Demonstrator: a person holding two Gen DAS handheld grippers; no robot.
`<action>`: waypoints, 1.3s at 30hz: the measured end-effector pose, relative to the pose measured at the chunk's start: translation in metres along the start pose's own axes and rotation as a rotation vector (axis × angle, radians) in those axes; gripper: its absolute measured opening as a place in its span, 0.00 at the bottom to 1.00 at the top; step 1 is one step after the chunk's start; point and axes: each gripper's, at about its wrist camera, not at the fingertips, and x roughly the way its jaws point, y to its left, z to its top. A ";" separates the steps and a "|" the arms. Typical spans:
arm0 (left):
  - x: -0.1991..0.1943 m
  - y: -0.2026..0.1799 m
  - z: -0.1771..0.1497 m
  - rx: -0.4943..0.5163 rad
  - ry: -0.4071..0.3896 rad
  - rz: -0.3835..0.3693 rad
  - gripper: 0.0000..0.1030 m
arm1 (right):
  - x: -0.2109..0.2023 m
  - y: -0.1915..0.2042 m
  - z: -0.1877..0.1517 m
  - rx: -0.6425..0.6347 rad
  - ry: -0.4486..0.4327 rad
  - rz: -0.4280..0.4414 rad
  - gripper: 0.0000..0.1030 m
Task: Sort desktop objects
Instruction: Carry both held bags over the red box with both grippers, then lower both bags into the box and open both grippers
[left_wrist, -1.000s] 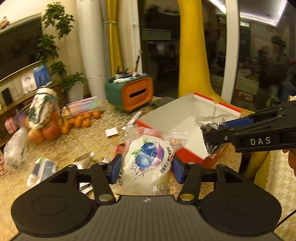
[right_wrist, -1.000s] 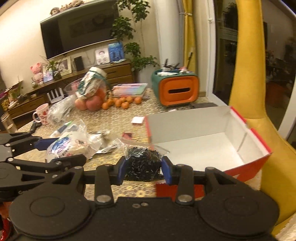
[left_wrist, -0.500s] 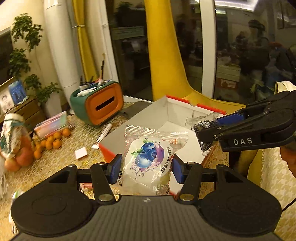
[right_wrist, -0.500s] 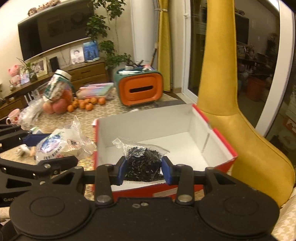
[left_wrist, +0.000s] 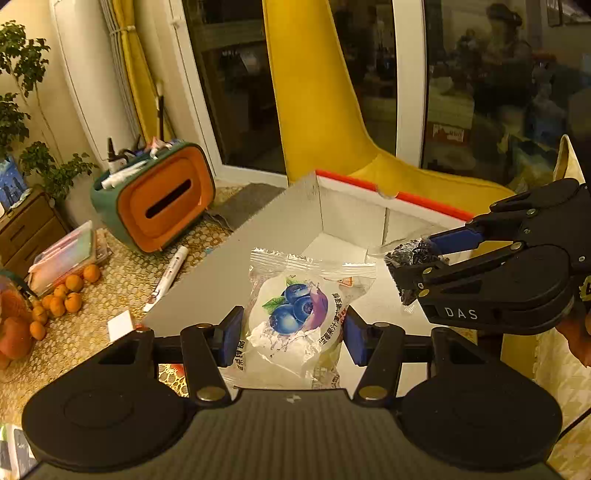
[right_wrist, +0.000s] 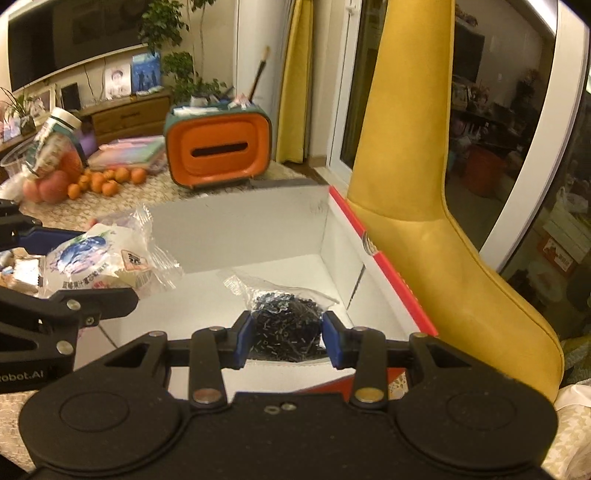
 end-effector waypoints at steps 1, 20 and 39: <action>0.006 0.000 0.001 0.000 0.013 -0.003 0.53 | 0.007 -0.001 0.002 0.005 0.014 -0.002 0.38; 0.107 0.016 0.013 -0.089 0.263 -0.037 0.53 | 0.073 0.003 0.004 -0.153 0.221 0.084 0.38; 0.127 0.011 0.009 -0.078 0.401 -0.049 0.53 | 0.088 0.006 0.003 -0.227 0.295 0.090 0.48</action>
